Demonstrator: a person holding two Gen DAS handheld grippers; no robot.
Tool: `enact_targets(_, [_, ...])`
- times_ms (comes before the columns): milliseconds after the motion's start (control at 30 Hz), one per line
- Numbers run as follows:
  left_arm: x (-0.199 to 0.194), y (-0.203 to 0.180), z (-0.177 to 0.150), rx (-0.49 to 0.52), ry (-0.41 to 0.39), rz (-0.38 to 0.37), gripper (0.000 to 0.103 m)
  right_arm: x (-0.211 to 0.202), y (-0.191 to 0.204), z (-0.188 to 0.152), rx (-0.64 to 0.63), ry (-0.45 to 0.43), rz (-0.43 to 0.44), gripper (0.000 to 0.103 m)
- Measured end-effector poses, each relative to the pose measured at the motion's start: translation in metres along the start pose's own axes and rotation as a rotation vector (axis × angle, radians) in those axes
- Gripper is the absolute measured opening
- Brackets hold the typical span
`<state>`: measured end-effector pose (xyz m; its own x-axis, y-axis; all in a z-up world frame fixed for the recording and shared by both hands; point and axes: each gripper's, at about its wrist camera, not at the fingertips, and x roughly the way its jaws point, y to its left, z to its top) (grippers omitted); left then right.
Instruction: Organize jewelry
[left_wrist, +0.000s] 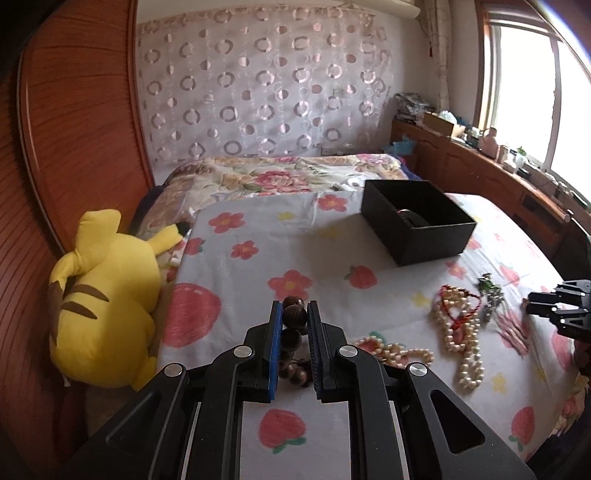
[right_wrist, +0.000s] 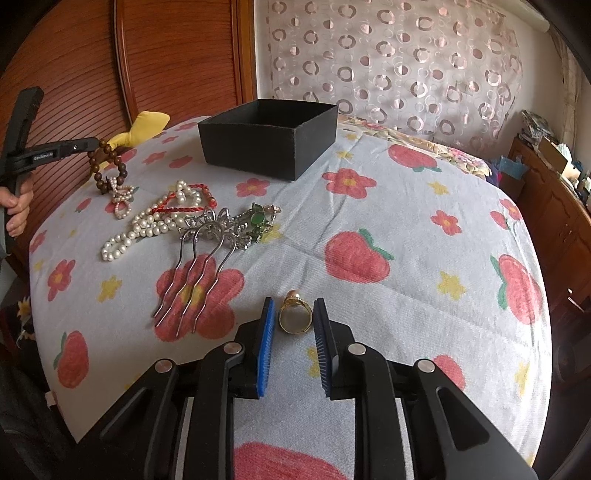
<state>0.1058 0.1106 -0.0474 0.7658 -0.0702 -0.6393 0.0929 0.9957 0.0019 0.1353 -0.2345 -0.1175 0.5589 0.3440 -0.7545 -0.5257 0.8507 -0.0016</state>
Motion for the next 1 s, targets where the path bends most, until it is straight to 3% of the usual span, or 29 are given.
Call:
enact_targets(33, [-0.003, -0.004, 0.001, 0.004, -0.008, -0.010, 0.012, -0.001, 0.001, 0.001, 0.003, -0.007, 0.001, 0.027])
enact_targets(100, [-0.011, -0.015, 0.005, 0.019, -0.028, -0.032, 0.012, -0.006, 0.003, 0.004, 0.009, -0.028, 0.008, 0.043])
enact_targets(133, [-0.015, -0.020, 0.007, 0.029, -0.039, -0.038, 0.012, -0.009, 0.007, 0.008, 0.008, -0.043, 0.017, 0.044])
enact_targets(400, [-0.040, -0.051, 0.020, 0.086, -0.104, -0.077, 0.012, 0.005, 0.080, 0.050, -0.106, -0.073, 0.178, 0.044])
enact_targets(633, [-0.038, -0.049, 0.017, 0.076, -0.095, -0.062, 0.012, 0.051, 0.151, 0.091, -0.201, -0.011, 0.323, 0.044])
enact_targets(833, [-0.035, -0.032, 0.007, 0.046, -0.085, -0.054, 0.012, 0.079, 0.179, 0.101, -0.283, 0.071, 0.292, 0.038])
enact_targets(933, [-0.034, -0.023, 0.003, 0.028, -0.081, -0.050, 0.012, 0.078, 0.185, 0.100, -0.322, 0.070, 0.260, 0.035])
enact_targets(1000, [-0.033, -0.018, 0.001, 0.017, -0.078, -0.046, 0.012, 0.077, 0.185, 0.098, -0.327, 0.074, 0.264, 0.013])
